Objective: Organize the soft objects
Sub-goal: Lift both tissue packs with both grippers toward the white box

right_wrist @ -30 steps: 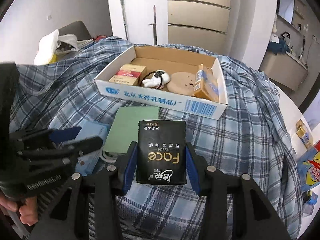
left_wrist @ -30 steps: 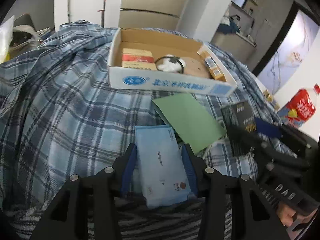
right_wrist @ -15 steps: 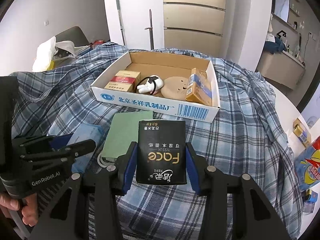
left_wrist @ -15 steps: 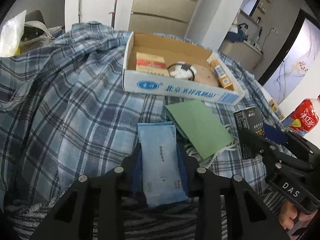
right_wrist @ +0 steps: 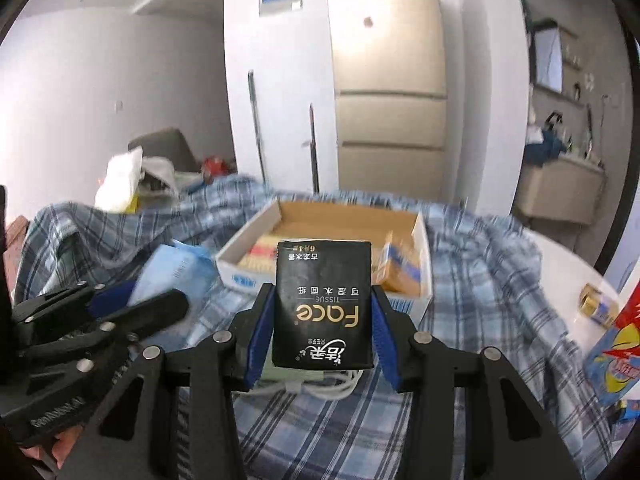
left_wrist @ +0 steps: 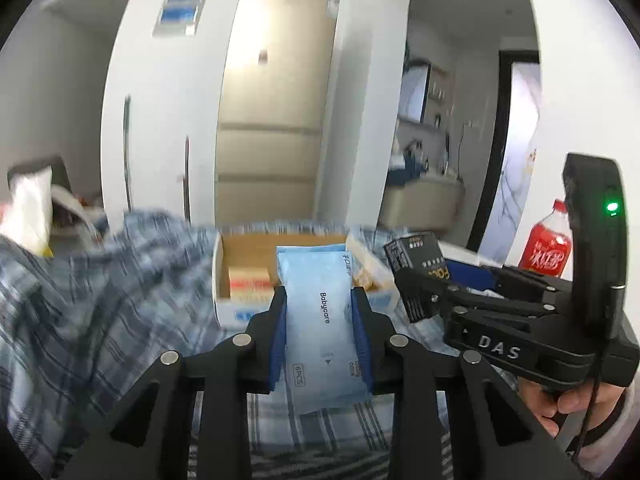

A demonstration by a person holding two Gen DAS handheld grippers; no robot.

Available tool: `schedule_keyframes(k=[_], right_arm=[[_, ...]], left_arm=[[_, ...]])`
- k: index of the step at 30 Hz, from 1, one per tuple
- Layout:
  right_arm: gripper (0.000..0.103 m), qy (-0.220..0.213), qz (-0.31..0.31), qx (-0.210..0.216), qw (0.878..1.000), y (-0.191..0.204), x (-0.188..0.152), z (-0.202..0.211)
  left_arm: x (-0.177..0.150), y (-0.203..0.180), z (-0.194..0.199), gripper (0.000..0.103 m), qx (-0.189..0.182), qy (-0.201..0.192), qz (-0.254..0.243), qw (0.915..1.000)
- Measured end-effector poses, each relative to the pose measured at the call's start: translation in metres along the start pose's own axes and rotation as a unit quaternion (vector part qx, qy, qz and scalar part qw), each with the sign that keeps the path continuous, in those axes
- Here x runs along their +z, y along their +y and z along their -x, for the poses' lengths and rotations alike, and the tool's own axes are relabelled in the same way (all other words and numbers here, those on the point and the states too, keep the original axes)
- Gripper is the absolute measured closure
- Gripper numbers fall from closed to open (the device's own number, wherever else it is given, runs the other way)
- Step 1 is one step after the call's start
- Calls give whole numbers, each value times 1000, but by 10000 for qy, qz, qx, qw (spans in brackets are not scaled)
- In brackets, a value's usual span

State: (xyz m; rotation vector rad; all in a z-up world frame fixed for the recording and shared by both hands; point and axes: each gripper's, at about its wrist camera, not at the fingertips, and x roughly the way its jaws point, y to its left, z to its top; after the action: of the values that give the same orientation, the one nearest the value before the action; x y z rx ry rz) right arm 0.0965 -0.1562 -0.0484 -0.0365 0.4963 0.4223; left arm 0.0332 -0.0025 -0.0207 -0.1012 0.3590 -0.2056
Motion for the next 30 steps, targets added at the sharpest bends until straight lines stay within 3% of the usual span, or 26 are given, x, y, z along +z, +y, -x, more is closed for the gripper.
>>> schedule_keyframes(k=[3, 7, 17, 25, 30], right_arm=[[58, -212, 28, -46, 9998, 1, 2, 8], [58, -442, -116, 205, 9987, -1, 6, 17], [58, -1202, 37, -236, 9925, 2, 32, 47], [58, -1575, 190, -435, 9864, 4, 82, 42], [58, -1962, -63, -657, 9783, -7, 108, 28]], left_arm=[[2, -5, 13, 71, 64, -315, -124, 9994], [9, -12, 32, 71, 285, -745, -359, 9962], [52, -24, 39, 71, 261, -1124, -663, 9911], [106, -22, 13, 71, 326, -2169, -747, 9728], [119, -5, -17, 71, 331, -2343, -519, 9702]])
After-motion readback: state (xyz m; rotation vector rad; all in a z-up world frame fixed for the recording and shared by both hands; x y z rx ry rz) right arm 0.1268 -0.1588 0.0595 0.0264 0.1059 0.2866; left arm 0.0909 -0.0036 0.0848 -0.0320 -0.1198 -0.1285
